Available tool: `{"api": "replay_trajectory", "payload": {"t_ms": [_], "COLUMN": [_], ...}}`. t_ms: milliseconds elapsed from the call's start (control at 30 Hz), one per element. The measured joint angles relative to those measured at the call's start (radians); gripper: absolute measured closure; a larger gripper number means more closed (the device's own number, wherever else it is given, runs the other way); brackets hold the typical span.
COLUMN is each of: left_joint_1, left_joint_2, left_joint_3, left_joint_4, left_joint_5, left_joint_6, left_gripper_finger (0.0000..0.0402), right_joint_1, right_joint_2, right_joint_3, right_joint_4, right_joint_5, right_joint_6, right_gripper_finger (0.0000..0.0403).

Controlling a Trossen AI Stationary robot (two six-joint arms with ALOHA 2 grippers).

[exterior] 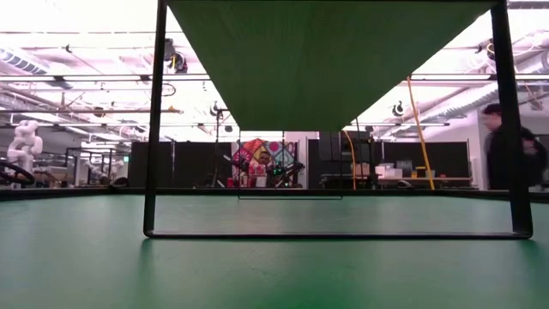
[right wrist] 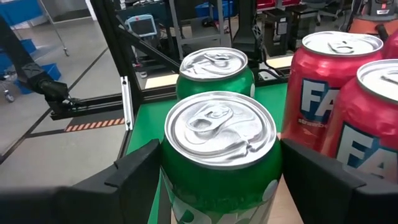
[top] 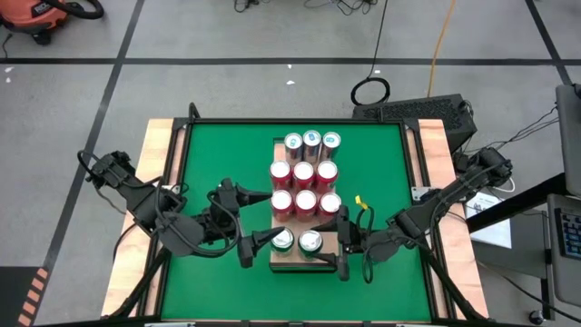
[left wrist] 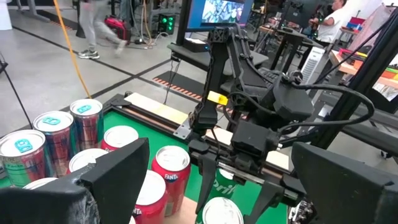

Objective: Place canned beverage on shelf
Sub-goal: Put the green soda can on the shelf aligned with the other green soda can

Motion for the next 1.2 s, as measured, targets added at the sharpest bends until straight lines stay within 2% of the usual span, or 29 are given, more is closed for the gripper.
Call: {"api": "replay_trajectory", "payload": {"t_ms": [167, 400, 600, 800, 933, 1067, 1200], "left_joint_1": [0.0, -0.001, -0.001, -0.001, -0.001, -0.001, -0.001], "left_joint_2": [0.0, 0.0, 0.0, 0.0, 0.0, 0.0, 0.0], "left_joint_3": [0.0, 0.0, 0.0, 0.0, 0.0, 0.0, 0.0], "left_joint_4": [-0.006, -0.019, -0.022, -0.037, -0.04, -0.04, -0.051], "left_joint_5": [0.0, 0.0, 0.0, 0.0, 0.0, 0.0, 0.001], "left_joint_6": [0.0, -0.001, 0.0, -0.001, 0.0, 0.0, 0.0], "left_gripper_finger": [0.0008, 0.0008, 0.0008, 0.0008, 0.0008, 0.0008, 0.0008], "right_joint_1": [0.002, 0.003, 0.003, 0.031, 0.066, 0.098, 0.123], "right_joint_2": [0.0, -0.002, -0.056, -0.161, -0.206, -0.205, -0.161], "right_joint_3": [0.0, 0.0, -0.001, -0.001, -0.001, -0.002, -0.002], "right_joint_4": [-0.004, -0.01, -0.001, -0.011, -0.151, -0.297, -0.333], "right_joint_5": [0.0, -0.001, -0.001, -0.004, -0.005, -0.003, -0.005], "right_joint_6": [-0.004, -0.003, 0.018, 0.039, 0.132, 0.283, 0.371], "right_gripper_finger": [0.0104, 0.0057, 0.0036, 0.0039, 0.0048, 0.005, 0.0065]}}
